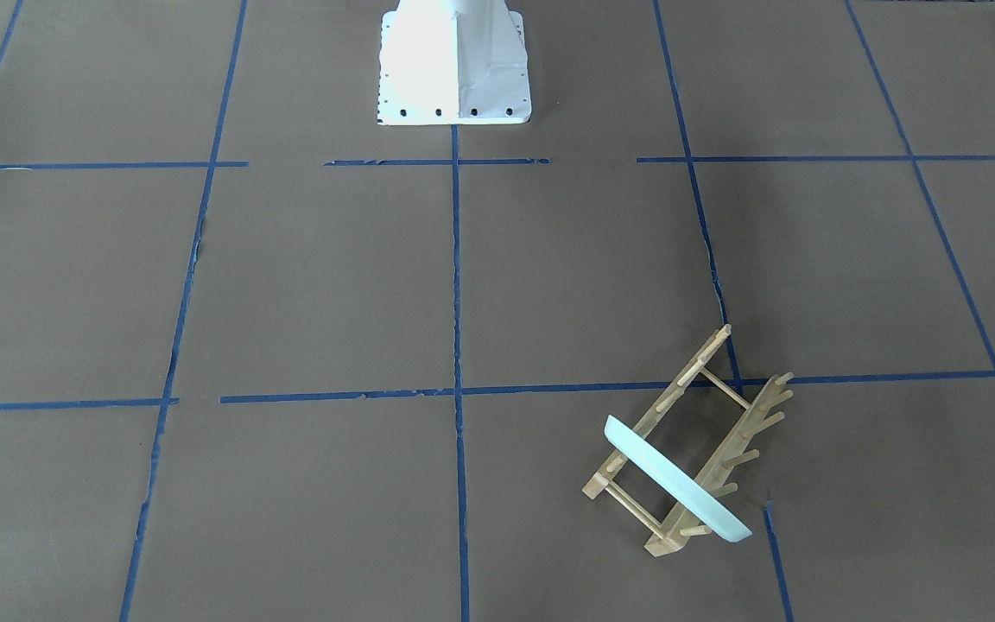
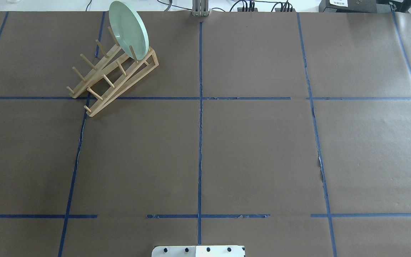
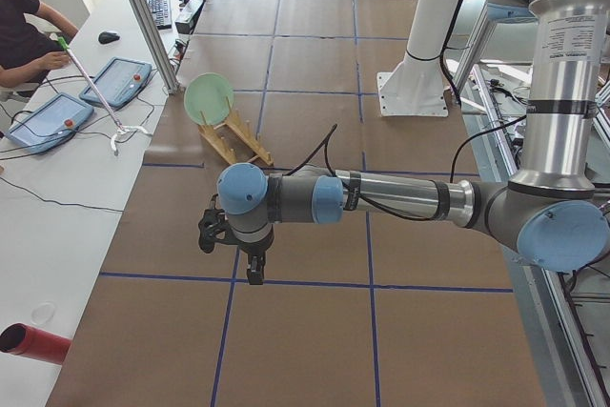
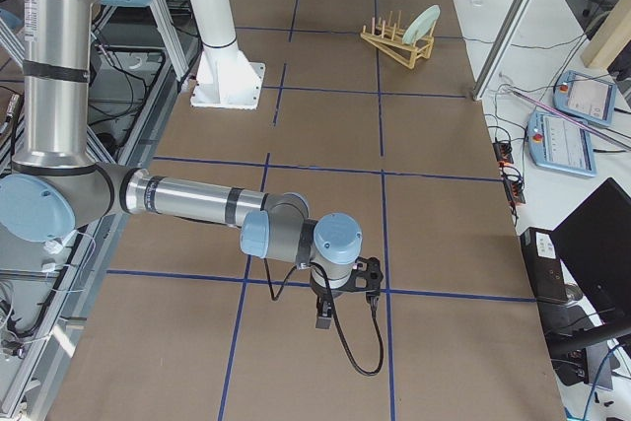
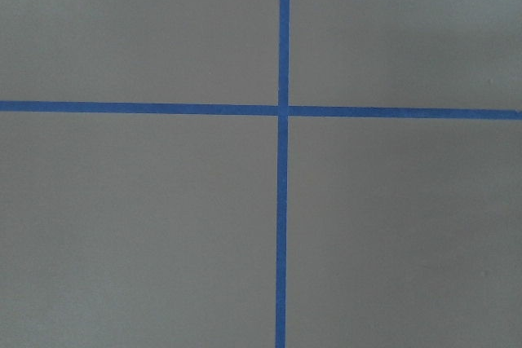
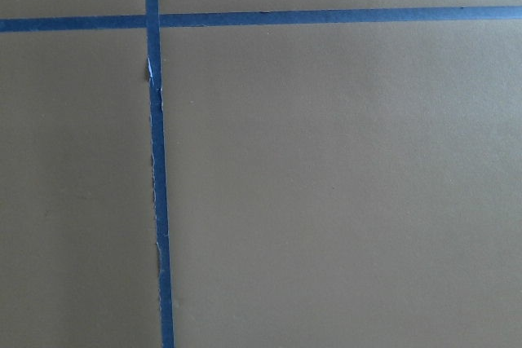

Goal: Place plate on rack

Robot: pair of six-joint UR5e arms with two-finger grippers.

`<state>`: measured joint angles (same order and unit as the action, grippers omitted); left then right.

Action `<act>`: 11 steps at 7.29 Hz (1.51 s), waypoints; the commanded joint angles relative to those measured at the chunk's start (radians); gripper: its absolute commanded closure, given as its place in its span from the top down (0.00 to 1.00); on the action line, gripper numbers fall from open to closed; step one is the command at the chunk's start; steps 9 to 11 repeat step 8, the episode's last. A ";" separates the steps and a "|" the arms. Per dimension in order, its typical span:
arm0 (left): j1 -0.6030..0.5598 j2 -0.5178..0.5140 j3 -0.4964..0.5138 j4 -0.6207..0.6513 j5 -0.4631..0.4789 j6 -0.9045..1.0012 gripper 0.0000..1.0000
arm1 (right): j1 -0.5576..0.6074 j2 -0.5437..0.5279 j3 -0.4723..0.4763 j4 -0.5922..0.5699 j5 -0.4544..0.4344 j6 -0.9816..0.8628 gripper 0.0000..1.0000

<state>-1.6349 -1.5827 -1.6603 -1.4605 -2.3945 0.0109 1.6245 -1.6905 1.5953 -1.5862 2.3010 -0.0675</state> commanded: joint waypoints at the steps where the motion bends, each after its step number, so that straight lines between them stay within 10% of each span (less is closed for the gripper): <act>1: -0.006 0.000 0.001 0.002 0.008 0.000 1.00 | 0.000 0.000 0.000 0.000 0.000 0.000 1.00; 11: -0.005 -0.013 0.008 0.002 0.011 0.000 1.00 | 0.000 0.000 0.000 0.000 0.000 0.000 1.00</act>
